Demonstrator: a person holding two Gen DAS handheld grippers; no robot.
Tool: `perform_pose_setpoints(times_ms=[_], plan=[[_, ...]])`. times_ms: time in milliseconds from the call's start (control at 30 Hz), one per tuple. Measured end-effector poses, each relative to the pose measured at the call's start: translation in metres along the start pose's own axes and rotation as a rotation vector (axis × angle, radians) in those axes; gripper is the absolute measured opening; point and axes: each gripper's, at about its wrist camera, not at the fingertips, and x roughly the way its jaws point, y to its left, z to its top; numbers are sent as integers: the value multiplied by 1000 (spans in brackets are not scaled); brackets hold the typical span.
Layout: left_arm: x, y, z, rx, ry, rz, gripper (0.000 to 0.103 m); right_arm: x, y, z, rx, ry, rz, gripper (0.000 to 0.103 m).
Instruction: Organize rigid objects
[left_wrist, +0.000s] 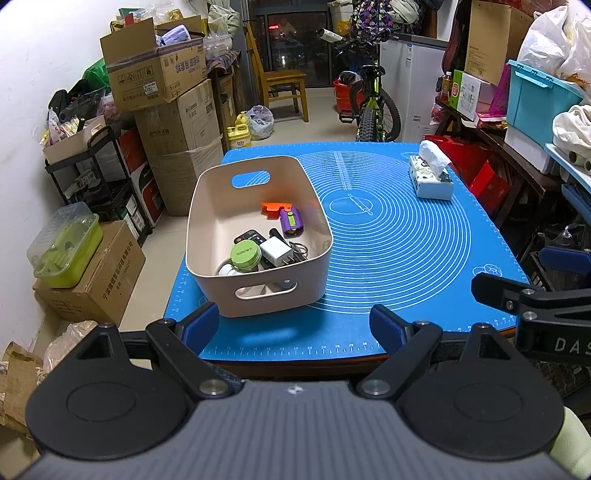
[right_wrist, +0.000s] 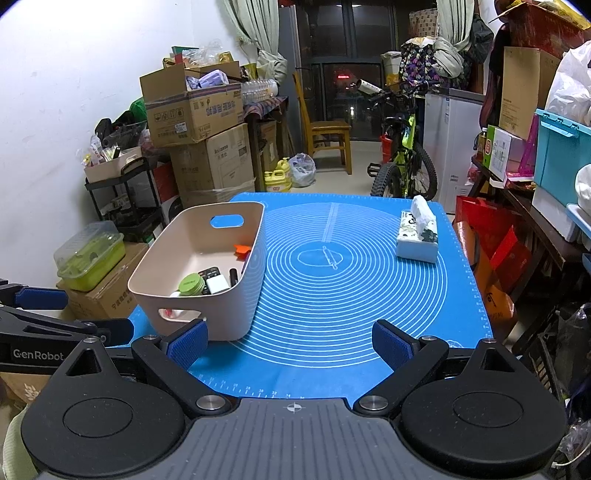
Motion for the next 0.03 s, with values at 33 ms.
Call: perform_pose_setpoints(times_ms=[33], plan=[[0, 0, 0, 1, 3, -3, 88, 0, 0, 0, 0, 0, 0, 95]])
